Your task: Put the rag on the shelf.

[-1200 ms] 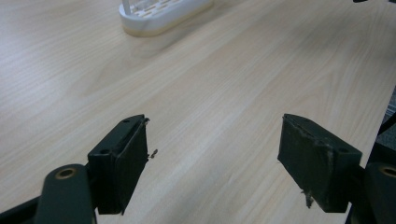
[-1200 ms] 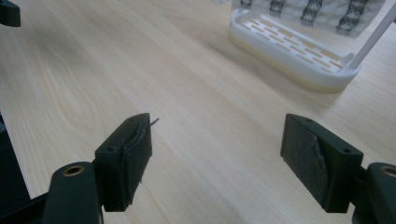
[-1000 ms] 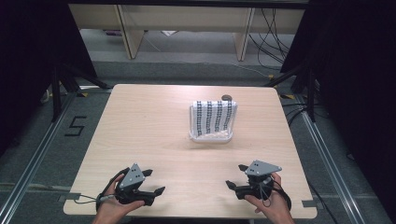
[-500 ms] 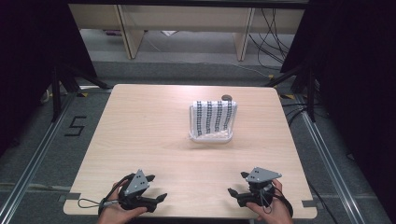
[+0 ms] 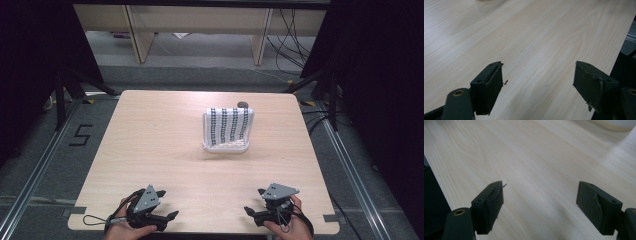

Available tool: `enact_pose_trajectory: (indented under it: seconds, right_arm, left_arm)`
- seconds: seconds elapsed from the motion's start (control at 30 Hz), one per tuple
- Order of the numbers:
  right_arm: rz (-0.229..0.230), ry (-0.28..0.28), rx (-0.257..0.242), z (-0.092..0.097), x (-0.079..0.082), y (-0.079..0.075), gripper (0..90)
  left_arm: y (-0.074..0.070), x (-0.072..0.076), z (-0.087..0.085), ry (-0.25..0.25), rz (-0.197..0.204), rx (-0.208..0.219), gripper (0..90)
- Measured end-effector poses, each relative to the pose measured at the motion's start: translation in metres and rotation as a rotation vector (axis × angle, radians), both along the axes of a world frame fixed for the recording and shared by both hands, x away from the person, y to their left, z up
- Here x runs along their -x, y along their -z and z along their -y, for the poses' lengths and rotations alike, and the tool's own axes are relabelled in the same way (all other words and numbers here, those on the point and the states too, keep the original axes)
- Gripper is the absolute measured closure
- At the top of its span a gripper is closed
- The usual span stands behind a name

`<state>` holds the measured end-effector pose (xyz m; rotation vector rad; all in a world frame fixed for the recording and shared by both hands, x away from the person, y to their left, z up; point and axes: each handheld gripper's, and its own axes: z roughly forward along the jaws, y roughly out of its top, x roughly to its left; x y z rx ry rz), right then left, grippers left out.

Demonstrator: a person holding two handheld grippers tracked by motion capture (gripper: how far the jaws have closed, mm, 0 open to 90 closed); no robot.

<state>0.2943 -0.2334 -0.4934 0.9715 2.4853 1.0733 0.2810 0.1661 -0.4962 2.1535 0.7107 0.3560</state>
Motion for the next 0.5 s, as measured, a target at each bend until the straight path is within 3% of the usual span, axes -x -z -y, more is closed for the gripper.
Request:
enact_pose_trajectory:
  seconds: [0.13,0.17,0.37,0.5]
  right_arm:
    - [0.014,-0.015,0.007,0.0011,-0.0018,0.0005,22.8]
    - [0.014,-0.015,0.008,0.0011,-0.0017,0.0005,22.8]
    - [0.016,-0.014,0.009,0.0011,-0.0019,0.0007,22.9]
    - [-0.004,0.005,-0.001,0.0009,-0.0004,-0.0005,22.9]
  left_arm:
    - [0.0011,-0.0006,0.0001,-0.006,0.001,-0.016,22.6]
    - [0.0026,0.0004,0.0018,-0.011,-0.007,0.010,22.6]
    - [0.0034,-0.0004,0.0021,-0.004,0.002,-0.001,22.6]
    - [0.0046,-0.0007,0.0020,-0.018,-0.006,0.002,22.6]
